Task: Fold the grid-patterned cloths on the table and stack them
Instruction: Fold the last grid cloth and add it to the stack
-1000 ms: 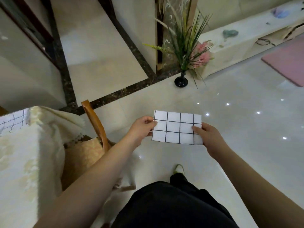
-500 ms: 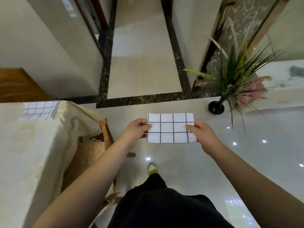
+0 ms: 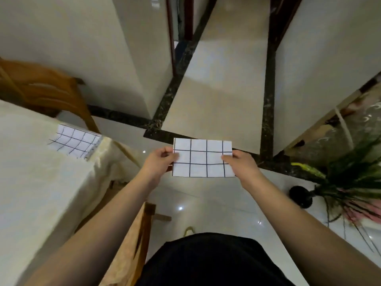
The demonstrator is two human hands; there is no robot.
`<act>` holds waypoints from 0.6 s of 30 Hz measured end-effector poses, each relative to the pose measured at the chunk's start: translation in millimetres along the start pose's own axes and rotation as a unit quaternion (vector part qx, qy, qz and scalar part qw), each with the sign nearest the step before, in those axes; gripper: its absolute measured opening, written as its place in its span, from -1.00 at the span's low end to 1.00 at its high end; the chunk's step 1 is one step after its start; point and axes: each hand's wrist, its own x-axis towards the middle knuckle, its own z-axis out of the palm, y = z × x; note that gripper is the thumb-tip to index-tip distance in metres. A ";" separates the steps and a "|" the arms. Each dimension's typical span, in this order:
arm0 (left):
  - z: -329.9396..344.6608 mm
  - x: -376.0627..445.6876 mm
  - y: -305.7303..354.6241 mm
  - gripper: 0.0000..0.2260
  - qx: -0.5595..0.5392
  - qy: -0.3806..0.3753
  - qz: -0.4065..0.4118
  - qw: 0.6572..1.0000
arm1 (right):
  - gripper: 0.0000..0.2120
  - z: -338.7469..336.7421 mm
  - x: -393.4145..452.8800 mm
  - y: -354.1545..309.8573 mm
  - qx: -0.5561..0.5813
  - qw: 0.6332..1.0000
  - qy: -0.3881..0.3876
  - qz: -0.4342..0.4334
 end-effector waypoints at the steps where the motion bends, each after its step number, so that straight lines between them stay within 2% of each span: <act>1: -5.6 7.5 3.0 -0.94 -0.011 0.012 -0.001 1.000 | -0.94 6.9 11.2 -7.9 0.000 1.000 -0.010 -0.006; 11: -48.6 78.0 19.0 -0.91 -0.095 0.149 -0.055 0.983 | -0.89 69.4 131.0 -68.0 -0.039 0.987 -0.156 -0.010; 15: -61.1 101.9 27.9 -0.86 -0.119 0.217 -0.074 0.966 | -0.95 98.1 186.0 -98.5 -0.075 0.968 -0.238 -0.016; 18: -67.2 112.2 35.1 -0.84 -0.145 0.269 -0.081 0.949 | -0.91 117.3 216.8 -127.4 -0.095 0.947 -0.304 -0.032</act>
